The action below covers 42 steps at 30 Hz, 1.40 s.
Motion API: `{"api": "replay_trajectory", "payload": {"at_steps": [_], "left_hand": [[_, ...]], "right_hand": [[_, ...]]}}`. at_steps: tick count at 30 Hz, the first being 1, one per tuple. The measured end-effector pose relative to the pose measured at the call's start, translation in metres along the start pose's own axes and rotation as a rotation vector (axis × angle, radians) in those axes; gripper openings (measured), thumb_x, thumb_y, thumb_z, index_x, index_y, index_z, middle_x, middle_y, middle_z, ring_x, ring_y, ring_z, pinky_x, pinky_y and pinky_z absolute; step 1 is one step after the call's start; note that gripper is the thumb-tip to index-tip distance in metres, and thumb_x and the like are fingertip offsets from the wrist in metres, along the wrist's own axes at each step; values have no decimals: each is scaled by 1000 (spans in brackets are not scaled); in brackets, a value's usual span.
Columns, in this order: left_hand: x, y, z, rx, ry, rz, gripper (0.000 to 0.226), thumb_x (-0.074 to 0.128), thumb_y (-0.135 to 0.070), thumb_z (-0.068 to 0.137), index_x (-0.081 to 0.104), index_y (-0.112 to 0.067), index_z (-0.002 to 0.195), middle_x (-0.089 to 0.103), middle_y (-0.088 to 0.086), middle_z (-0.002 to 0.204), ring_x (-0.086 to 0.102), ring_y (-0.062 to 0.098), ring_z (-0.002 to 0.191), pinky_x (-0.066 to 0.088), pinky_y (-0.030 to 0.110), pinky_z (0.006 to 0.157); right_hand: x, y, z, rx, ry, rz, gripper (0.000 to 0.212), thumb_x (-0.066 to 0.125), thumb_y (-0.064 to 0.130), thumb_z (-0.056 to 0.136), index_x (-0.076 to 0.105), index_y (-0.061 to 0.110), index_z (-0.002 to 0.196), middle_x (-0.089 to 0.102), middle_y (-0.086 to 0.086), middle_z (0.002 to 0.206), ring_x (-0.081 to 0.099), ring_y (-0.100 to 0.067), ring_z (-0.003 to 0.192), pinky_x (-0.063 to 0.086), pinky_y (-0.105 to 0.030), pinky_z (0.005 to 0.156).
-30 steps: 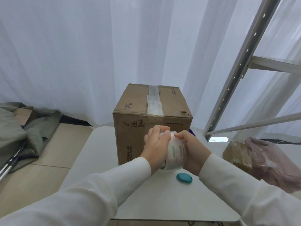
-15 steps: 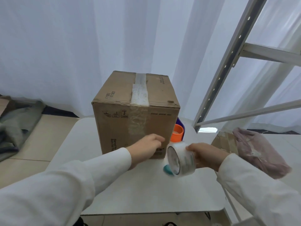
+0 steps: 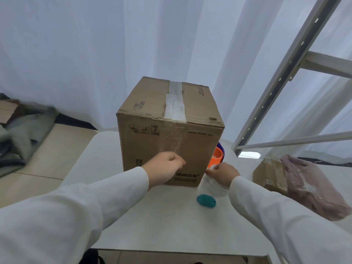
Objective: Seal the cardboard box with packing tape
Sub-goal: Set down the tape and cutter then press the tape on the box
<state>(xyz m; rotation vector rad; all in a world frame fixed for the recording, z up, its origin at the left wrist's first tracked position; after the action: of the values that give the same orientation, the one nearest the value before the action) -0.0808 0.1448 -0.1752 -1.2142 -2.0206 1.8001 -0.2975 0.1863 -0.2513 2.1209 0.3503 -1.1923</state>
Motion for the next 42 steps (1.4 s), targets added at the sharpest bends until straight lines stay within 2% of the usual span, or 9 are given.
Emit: {"api": "replay_trajectory", "payload": {"at_steps": [5, 9, 12, 19, 26, 30, 35, 39, 42], "left_hand": [[-15, 5, 0, 20, -15, 13, 21, 41, -20, 95, 61, -22, 95, 59, -11, 93, 50, 3, 87, 32, 10, 62], [-23, 9, 1, 22, -12, 27, 23, 41, -18, 95, 62, -23, 89, 58, -13, 91, 49, 4, 89, 34, 20, 75], [-28, 8, 0, 28, -25, 26, 23, 42, -18, 94, 62, -22, 85, 61, -8, 94, 51, 10, 95, 34, 23, 79], [-32, -1, -5, 198, -52, 360, 19, 43, -26, 92, 59, -34, 86, 64, 1, 95, 59, 22, 91, 48, 35, 83], [-9, -32, -14, 553, -26, 794, 26, 42, -23, 92, 67, -23, 101, 66, -5, 95, 52, 14, 96, 39, 28, 83], [-5, -63, -30, 812, -120, 805, 30, 40, -22, 86, 69, -19, 93, 69, -4, 84, 57, 17, 87, 46, 39, 78], [-21, -105, -61, 1081, -519, 749, 27, 45, -16, 80, 60, -13, 102, 63, 2, 103, 50, 19, 101, 39, 33, 87], [-37, -104, -54, 970, -693, 790, 40, 46, -23, 76, 46, -13, 115, 46, 4, 122, 37, 24, 117, 23, 34, 99], [-50, -96, -40, 859, -738, 855, 45, 44, -25, 76, 43, -10, 118, 50, 14, 124, 35, 27, 118, 20, 36, 102]], "right_hand": [[20, -5, 4, 83, 100, -77, 43, 65, 36, 83, 54, 11, 116, 58, -4, 100, 55, -21, 90, 44, -28, 77], [20, -13, -5, 227, 216, 259, 29, 72, 25, 79, 59, 5, 96, 61, -9, 75, 56, -19, 60, 51, -26, 62], [11, -14, -20, 291, 252, 422, 24, 76, 19, 76, 61, 5, 90, 67, -12, 78, 63, -20, 63, 57, -30, 70], [21, 21, -53, -278, 54, -604, 38, 61, 48, 80, 63, 13, 97, 66, -5, 96, 63, -21, 87, 54, -30, 82], [53, 8, -69, -443, 38, -710, 27, 41, 20, 93, 55, 8, 114, 63, -11, 113, 61, -29, 100, 47, -32, 81], [12, 0, -59, -368, 37, -355, 29, 53, 25, 89, 50, 20, 117, 59, -5, 111, 57, -22, 96, 47, -30, 88], [-90, -45, -44, -100, -376, 219, 33, 41, 20, 97, 38, 4, 125, 48, -12, 102, 47, -25, 85, 32, -27, 75], [-50, -123, -12, 263, -138, 255, 52, 46, 18, 91, 26, 0, 136, 43, -15, 106, 50, -31, 94, 37, -31, 74], [-31, -131, -4, 236, -18, -3, 48, 48, 21, 92, 32, 2, 133, 49, -14, 109, 53, -26, 87, 48, -27, 58]]}}
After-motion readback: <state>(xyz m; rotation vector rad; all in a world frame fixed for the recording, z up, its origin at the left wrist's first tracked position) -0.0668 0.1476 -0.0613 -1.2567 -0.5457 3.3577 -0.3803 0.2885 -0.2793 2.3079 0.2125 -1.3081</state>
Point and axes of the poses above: each hand's wrist, its own z-axis towards the middle knuckle, its own x-axis out of the palm, y = z × x, the point moved 10 cm from there along z, towards the middle knuckle
